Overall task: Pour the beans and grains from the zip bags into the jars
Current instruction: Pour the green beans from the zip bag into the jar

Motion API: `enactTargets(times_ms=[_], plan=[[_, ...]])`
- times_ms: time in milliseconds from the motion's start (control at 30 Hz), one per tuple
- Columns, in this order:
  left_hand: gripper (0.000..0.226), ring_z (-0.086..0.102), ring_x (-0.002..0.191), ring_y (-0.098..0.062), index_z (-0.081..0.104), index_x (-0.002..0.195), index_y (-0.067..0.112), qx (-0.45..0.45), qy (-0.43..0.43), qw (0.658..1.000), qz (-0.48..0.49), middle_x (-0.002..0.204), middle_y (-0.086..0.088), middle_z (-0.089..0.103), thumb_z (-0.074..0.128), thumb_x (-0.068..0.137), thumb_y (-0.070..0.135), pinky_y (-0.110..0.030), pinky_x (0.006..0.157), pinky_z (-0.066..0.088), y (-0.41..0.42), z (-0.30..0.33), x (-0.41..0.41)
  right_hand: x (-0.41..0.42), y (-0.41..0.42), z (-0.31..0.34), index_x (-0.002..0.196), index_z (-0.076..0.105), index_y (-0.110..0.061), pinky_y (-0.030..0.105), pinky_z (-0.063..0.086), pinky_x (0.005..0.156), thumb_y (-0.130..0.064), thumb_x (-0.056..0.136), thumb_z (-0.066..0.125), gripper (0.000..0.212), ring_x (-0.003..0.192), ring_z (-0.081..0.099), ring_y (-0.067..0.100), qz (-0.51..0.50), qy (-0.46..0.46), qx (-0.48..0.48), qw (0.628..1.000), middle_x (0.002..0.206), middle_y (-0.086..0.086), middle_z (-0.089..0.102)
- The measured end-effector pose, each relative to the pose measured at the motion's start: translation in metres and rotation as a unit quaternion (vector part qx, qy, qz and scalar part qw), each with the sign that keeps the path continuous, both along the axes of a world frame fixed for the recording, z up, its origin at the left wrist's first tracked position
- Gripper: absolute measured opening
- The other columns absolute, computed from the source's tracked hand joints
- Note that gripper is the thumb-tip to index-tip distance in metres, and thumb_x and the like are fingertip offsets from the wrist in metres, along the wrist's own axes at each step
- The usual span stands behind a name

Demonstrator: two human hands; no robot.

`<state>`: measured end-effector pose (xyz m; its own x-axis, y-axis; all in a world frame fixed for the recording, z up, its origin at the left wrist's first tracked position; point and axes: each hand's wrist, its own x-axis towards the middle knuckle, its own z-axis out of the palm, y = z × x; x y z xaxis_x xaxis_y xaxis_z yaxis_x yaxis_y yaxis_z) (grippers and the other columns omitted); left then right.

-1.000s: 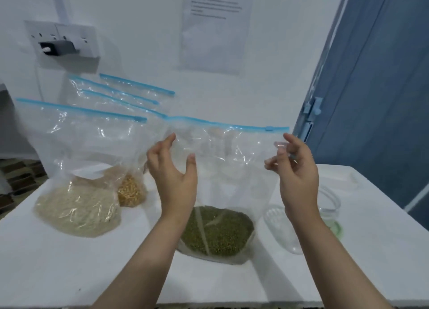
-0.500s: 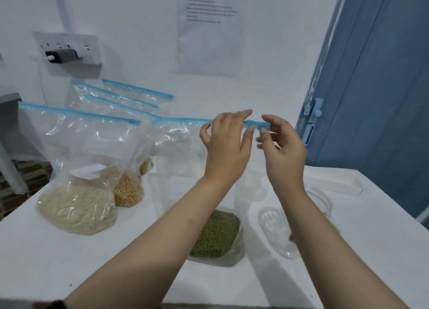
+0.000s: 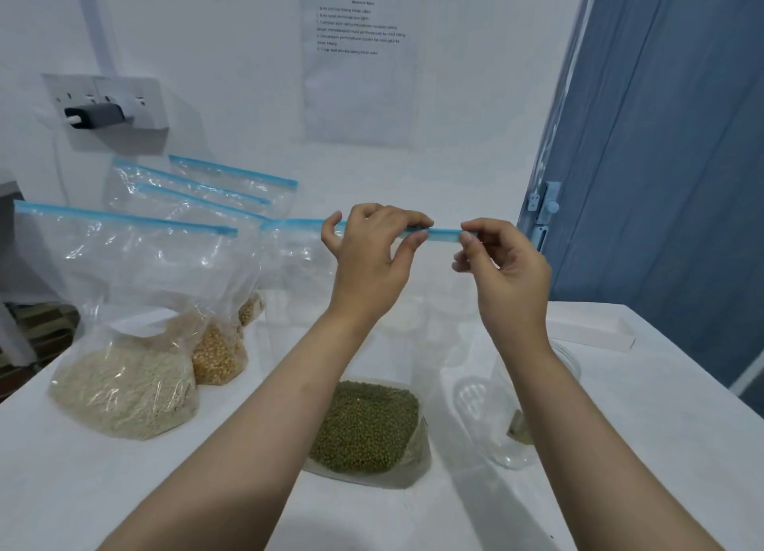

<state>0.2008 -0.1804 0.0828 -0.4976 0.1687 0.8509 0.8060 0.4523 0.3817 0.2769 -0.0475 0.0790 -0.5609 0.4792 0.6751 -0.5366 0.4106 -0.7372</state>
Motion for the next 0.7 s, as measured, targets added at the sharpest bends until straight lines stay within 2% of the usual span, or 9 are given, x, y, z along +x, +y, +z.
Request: enactTargets(times_ms=[200, 333, 400, 467, 633, 700], plan=[[0.011, 0.052, 0.114, -0.014, 0.070, 0.096, 0.034, -0.002, 0.028, 0.995, 0.094, 0.094, 0.023, 0.063, 0.061, 0.093, 0.028, -0.033, 0.105, 0.006, -0.045, 0.002, -0.018, -0.003, 0.003, -0.011, 0.095, 0.066, -0.021, 0.046, 0.059, 0.079, -0.007, 0.099, 0.059, 0.016, 0.067, 0.062, 0.010, -0.044, 0.003, -0.072, 0.996, 0.082, 0.003, 0.064], [0.011, 0.048, 0.117, -0.011, 0.069, 0.098, 0.035, 0.021, -0.014, 0.991, 0.133, 0.095, 0.025, 0.059, 0.062, 0.094, 0.027, -0.035, 0.106, 0.005, -0.082, 0.004, -0.026, -0.005, 0.006, -0.018, 0.096, 0.065, -0.020, 0.055, 0.057, 0.082, -0.007, 0.099, 0.057, 0.016, 0.064, 0.061, 0.004, -0.057, -0.005, -0.123, 0.991, 0.085, -0.002, 0.063], [0.011, 0.047, 0.118, -0.010, 0.069, 0.098, 0.035, 0.027, -0.028, 0.989, 0.141, 0.097, 0.023, 0.062, 0.061, 0.095, 0.028, -0.030, 0.104, 0.004, -0.095, 0.004, -0.030, -0.006, 0.004, -0.019, 0.097, 0.065, -0.020, 0.056, 0.057, 0.082, -0.007, 0.099, 0.057, 0.015, 0.064, 0.061, 0.003, -0.064, -0.010, -0.127, 0.990, 0.086, -0.003, 0.064], [0.010, 0.049, 0.117, -0.011, 0.068, 0.099, 0.035, 0.035, -0.038, 0.988, 0.142, 0.100, 0.022, 0.063, 0.060, 0.096, 0.029, -0.031, 0.105, 0.005, -0.104, 0.004, -0.034, -0.007, 0.002, -0.020, 0.097, 0.065, -0.020, 0.055, 0.057, 0.082, -0.008, 0.100, 0.057, 0.015, 0.064, 0.061, 0.003, -0.073, -0.013, -0.128, 0.989, 0.087, -0.002, 0.064], [0.011, 0.060, 0.095, 0.000, 0.066, 0.098, 0.035, 0.067, -0.071, 0.992, 0.085, 0.100, 0.020, 0.063, 0.060, 0.097, 0.026, -0.044, 0.110, 0.018, -0.117, 0.005, -0.043, -0.006, -0.001, -0.023, 0.094, 0.065, -0.026, 0.055, 0.056, 0.083, -0.009, 0.099, 0.057, 0.020, 0.061, 0.061, 0.004, -0.101, -0.010, -0.126, 0.987, 0.087, 0.000, 0.065], [0.010, 0.061, 0.086, 0.002, 0.067, 0.098, 0.034, 0.093, -0.081, 0.991, 0.050, 0.099, 0.019, 0.064, 0.062, 0.096, 0.025, -0.044, 0.104, 0.033, -0.118, 0.003, -0.047, -0.005, -0.002, -0.023, 0.093, 0.064, -0.027, 0.054, 0.057, 0.082, -0.008, 0.099, 0.057, 0.021, 0.061, 0.060, 0.004, -0.109, -0.011, -0.122, 0.986, 0.086, 0.001, 0.064]])
